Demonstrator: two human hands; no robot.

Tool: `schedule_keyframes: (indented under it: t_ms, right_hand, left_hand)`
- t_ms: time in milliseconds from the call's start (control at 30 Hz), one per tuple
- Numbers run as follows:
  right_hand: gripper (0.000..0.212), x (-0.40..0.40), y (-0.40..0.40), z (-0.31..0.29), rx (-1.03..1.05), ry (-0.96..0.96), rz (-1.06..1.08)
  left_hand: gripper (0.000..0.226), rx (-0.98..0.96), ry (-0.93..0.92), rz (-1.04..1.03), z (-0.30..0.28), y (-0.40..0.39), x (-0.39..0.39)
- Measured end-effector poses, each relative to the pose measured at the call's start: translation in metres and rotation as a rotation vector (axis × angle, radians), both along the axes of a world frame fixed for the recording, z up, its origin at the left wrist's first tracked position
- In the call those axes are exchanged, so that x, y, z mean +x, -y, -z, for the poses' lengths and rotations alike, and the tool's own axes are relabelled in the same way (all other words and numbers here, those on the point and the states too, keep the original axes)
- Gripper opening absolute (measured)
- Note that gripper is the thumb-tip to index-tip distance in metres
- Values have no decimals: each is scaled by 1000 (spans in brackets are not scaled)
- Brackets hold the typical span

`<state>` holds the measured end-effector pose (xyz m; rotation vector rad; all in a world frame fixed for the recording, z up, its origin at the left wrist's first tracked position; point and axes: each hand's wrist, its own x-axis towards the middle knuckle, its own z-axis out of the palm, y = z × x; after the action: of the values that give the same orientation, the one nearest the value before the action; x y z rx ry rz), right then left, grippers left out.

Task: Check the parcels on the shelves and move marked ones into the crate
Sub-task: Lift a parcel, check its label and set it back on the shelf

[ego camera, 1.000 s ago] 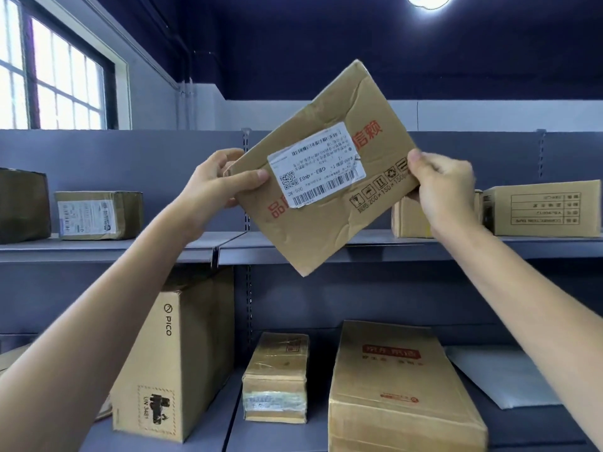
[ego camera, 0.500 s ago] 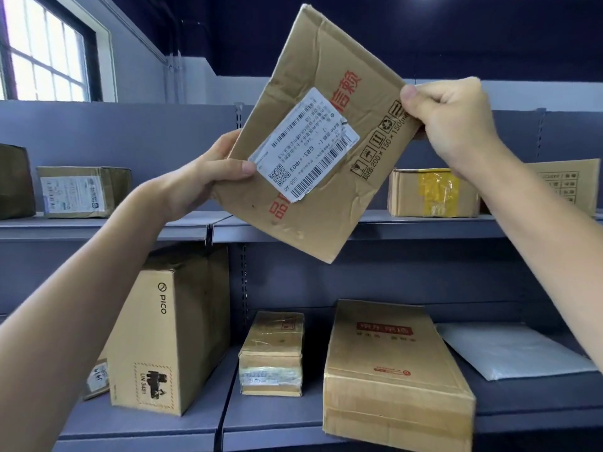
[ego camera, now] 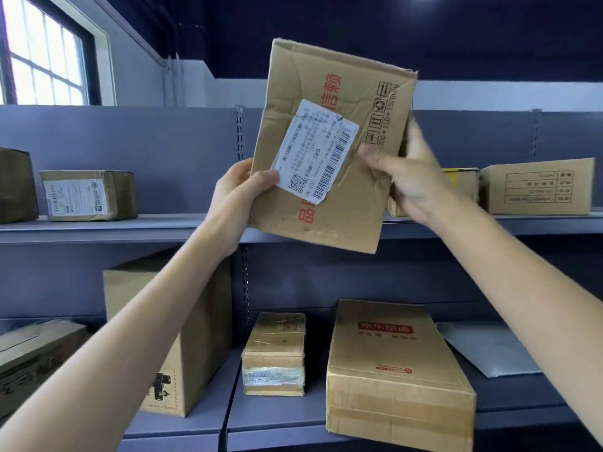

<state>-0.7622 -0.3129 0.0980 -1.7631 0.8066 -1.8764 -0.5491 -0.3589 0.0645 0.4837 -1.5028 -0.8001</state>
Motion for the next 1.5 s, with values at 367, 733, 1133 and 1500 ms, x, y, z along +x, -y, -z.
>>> schedule_keyframes:
  t_ms: [367,733,1133,1500]
  right_hand:
    - [108,5,5,53,465,-80,-98]
    - [12,10,8,55,186,335,-122]
    - [58,13,10,52,47,410,-126]
    - [38,-21,0,48,-26,326,-34]
  left_hand:
    - [55,-25,-174,-10,19,1,-9]
    - [74,27,-11,21,12,3,-5]
    - [60,18,36,17,22,-1,-18]
    - [107,-34,-34,-164,-2,1,9]
